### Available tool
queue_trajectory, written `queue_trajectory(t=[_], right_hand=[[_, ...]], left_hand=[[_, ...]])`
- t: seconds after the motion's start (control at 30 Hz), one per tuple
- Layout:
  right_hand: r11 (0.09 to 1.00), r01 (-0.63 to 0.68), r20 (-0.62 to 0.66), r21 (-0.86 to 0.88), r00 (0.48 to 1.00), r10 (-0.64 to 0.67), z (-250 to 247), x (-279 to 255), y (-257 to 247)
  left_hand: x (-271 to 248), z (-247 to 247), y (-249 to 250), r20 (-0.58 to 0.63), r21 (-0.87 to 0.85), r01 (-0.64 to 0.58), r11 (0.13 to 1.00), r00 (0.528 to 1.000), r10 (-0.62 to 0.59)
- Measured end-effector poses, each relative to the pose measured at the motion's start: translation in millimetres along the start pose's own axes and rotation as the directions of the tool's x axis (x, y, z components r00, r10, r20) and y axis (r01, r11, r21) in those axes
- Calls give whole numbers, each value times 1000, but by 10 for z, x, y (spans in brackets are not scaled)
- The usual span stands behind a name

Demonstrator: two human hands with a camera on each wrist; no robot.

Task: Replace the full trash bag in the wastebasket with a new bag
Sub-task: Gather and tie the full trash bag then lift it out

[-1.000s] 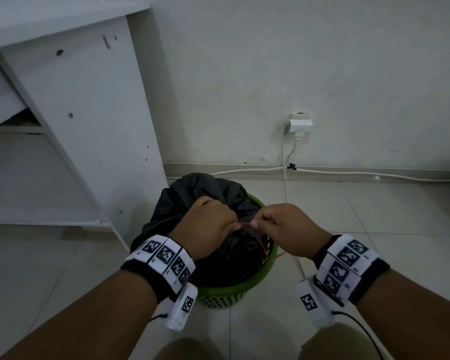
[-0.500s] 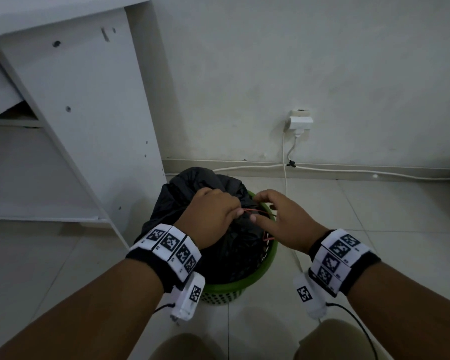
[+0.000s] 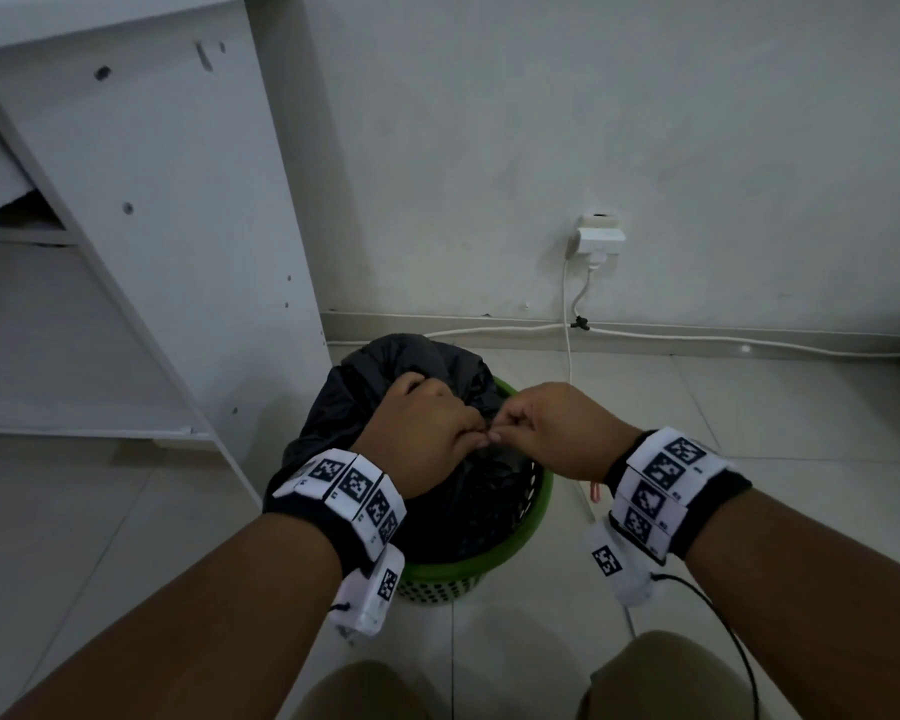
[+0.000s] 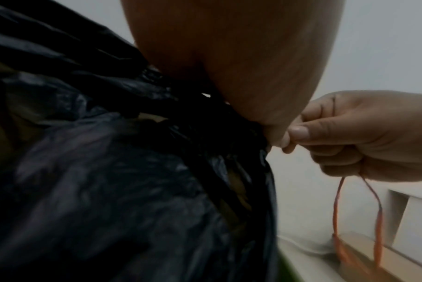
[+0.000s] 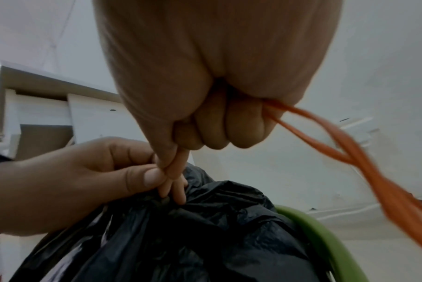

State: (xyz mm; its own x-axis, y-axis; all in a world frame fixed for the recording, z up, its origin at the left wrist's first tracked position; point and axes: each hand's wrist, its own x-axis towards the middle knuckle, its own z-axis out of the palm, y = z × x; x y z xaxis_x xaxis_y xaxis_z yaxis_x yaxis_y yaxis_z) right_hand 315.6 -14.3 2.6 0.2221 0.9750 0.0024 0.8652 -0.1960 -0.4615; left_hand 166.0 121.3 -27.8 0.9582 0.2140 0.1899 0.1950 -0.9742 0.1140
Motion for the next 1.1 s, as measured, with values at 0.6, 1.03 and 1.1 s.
queue_trajectory(t=[0.6, 1.03, 1.1], right_hand=[[898, -404, -455, 173, 776, 437, 234, 321, 199], [989, -84, -537, -124, 844, 4, 247, 164, -417], [986, 133, -448, -102, 879, -164, 255, 58, -615]], left_hand=[[-931, -179, -411, 62, -597, 514, 616, 795, -604], [-645, -496, -212, -18, -878, 290, 382, 776, -630], [-541, -562, -188, -51, -901, 248, 355, 754, -655]])
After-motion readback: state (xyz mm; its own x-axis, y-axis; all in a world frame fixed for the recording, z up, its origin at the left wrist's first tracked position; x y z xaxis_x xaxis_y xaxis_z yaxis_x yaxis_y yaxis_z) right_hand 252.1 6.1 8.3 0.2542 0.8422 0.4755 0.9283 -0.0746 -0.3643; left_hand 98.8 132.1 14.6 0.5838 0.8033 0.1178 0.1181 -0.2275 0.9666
